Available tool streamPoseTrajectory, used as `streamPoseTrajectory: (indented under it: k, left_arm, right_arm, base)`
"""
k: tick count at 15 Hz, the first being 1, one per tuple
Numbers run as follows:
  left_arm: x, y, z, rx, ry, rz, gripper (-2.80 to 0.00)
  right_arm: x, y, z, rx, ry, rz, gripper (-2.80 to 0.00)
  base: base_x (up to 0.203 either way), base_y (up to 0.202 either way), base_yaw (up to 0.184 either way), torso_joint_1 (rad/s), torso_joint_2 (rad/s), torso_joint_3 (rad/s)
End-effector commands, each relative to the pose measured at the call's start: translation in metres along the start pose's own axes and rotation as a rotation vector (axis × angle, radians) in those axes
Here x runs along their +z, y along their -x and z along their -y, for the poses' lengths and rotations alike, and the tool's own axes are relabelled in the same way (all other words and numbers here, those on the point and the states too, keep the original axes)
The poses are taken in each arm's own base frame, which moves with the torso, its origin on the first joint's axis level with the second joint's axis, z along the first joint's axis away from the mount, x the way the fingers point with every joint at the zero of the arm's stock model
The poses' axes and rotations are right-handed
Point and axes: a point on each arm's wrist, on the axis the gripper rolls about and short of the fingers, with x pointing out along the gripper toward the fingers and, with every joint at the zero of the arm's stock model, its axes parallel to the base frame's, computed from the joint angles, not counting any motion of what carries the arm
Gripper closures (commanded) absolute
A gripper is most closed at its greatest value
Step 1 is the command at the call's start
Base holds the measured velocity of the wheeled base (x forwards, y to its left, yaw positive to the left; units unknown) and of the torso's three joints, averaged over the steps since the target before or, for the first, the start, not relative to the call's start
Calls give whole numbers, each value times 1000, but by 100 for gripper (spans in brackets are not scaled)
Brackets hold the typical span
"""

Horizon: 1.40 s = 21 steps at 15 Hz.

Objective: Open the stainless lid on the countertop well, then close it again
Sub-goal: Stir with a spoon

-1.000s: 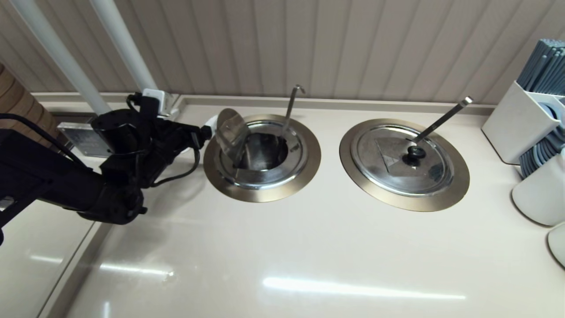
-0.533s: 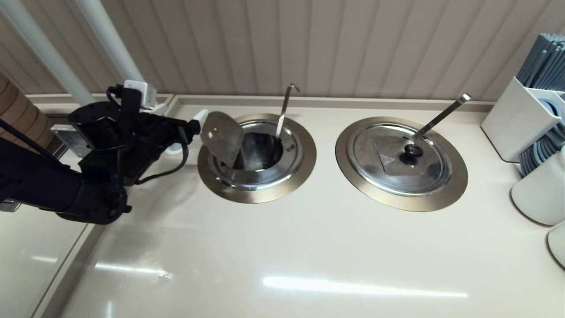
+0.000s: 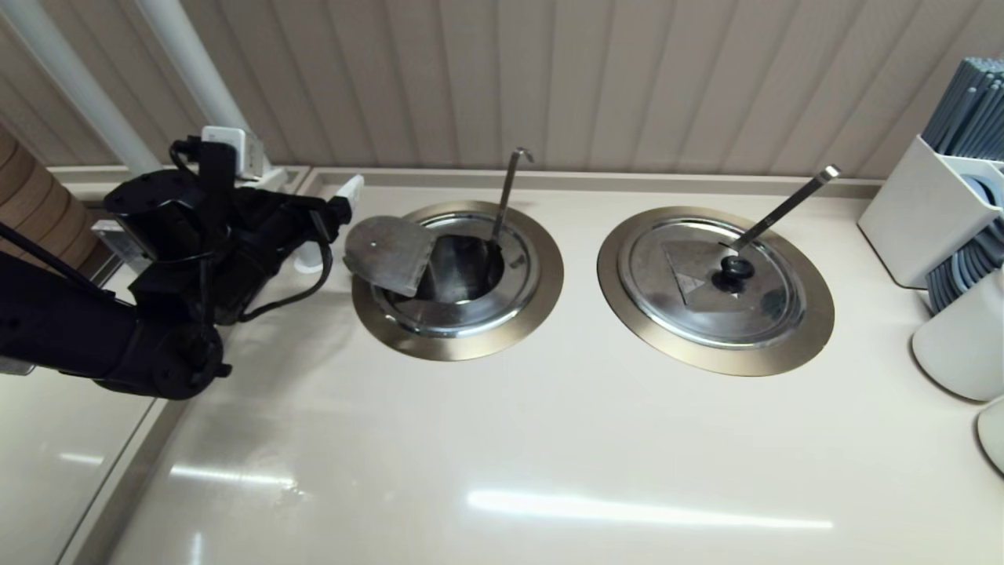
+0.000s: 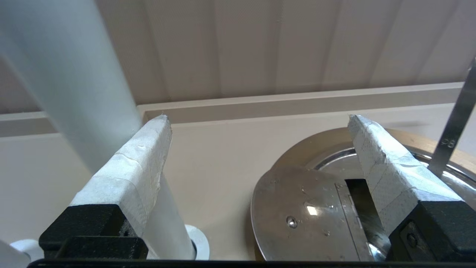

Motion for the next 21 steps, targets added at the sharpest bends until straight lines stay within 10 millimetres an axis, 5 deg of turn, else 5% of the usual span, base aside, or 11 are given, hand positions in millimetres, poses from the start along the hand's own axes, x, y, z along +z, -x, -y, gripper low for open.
streamPoseTrajectory:
  k: [1,6,10,21]
  left_arm:
    - [-12,2,17,-56,22,-41,-280]
    - [-15,8,65,-158,64,-62,-280]
    - [-9,34,96,-249,131,-107,-280]
    - [11,107,71,-111,92,-295,-280]
  right_arm:
    - [0,0,0,0,0,-2,0]
    - [0,0,0,0,0,-2,0]
    - [0,0,0,0,0,-2,0]
    - [0,0,0,0,0,-2,0]
  base:
    - [0,0,0,0,0,0]
    - [0,0,0,0,0,0]
    - [0,0,0,0,0,0]
    - [0,0,0,0,0,0]
